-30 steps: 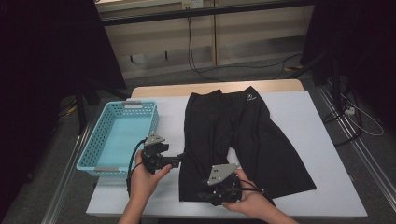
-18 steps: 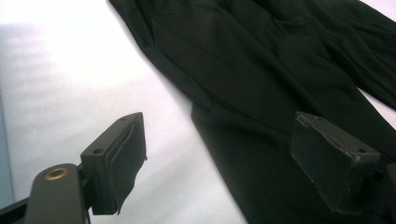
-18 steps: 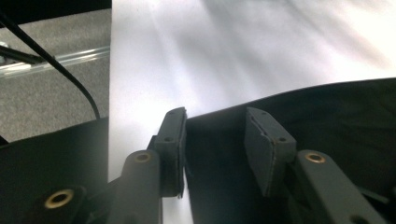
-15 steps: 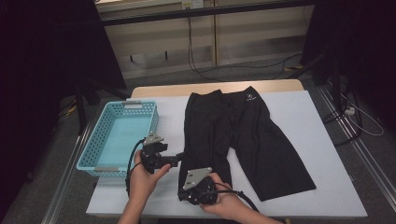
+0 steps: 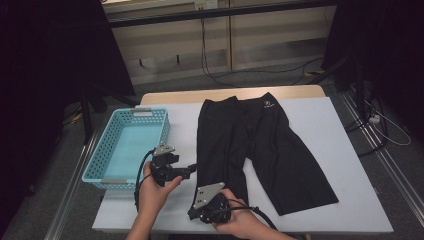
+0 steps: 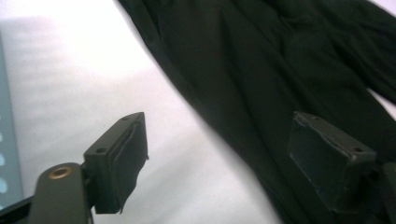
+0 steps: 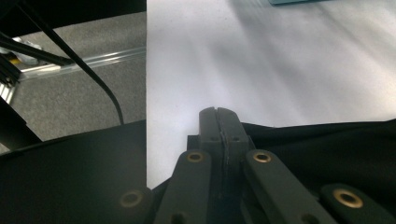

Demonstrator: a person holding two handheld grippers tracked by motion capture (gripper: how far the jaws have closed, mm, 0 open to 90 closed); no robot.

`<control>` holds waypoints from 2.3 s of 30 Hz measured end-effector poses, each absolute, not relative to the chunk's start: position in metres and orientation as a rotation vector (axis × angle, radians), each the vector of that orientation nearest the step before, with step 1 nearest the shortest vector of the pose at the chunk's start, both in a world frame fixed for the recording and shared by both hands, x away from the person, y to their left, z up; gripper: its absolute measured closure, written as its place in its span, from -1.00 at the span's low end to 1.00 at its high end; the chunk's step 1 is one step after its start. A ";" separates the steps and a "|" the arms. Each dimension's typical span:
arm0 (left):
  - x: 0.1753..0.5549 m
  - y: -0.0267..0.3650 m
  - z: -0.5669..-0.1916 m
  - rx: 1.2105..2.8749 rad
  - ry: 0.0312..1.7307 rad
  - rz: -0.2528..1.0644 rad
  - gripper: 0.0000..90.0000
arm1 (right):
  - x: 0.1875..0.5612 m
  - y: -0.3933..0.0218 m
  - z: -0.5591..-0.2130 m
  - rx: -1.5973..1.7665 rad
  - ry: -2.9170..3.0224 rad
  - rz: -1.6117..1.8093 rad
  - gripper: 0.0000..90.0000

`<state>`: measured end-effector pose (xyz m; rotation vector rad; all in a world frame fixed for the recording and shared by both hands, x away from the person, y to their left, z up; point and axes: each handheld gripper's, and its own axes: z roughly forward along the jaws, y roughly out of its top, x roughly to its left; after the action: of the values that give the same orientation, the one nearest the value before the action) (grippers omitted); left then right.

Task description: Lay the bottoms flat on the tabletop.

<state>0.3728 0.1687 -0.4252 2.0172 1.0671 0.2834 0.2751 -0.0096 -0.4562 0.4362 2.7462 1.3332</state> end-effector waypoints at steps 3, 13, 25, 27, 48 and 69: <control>0.374 0.166 -0.430 2.030 1.064 0.260 -0.40 | 0.276 -0.012 -0.456 0.454 2.740 1.347 0.98; 0.377 0.164 -0.440 2.065 1.081 0.228 -0.07 | 0.275 -0.027 -0.442 0.512 2.662 1.353 0.35; 0.382 0.151 -0.447 2.056 1.106 0.167 0.47 | 0.305 -0.083 -0.433 0.765 2.499 1.281 0.07; 0.381 0.147 -0.448 2.063 1.103 0.172 0.49 | 0.309 -0.087 -0.435 0.788 2.487 1.271 0.05; 0.391 0.165 -0.431 2.007 1.170 0.228 1.00 | 0.328 -0.118 -0.437 0.939 2.400 1.145 -0.03; 0.385 0.164 -0.434 2.036 1.118 0.325 -0.08 | 0.338 -0.142 -0.440 1.133 2.355 1.036 0.34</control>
<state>0.3848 0.1641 -0.4343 2.0364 1.1182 0.3251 0.3385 -0.1422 -0.4402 1.1327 2.3554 1.0357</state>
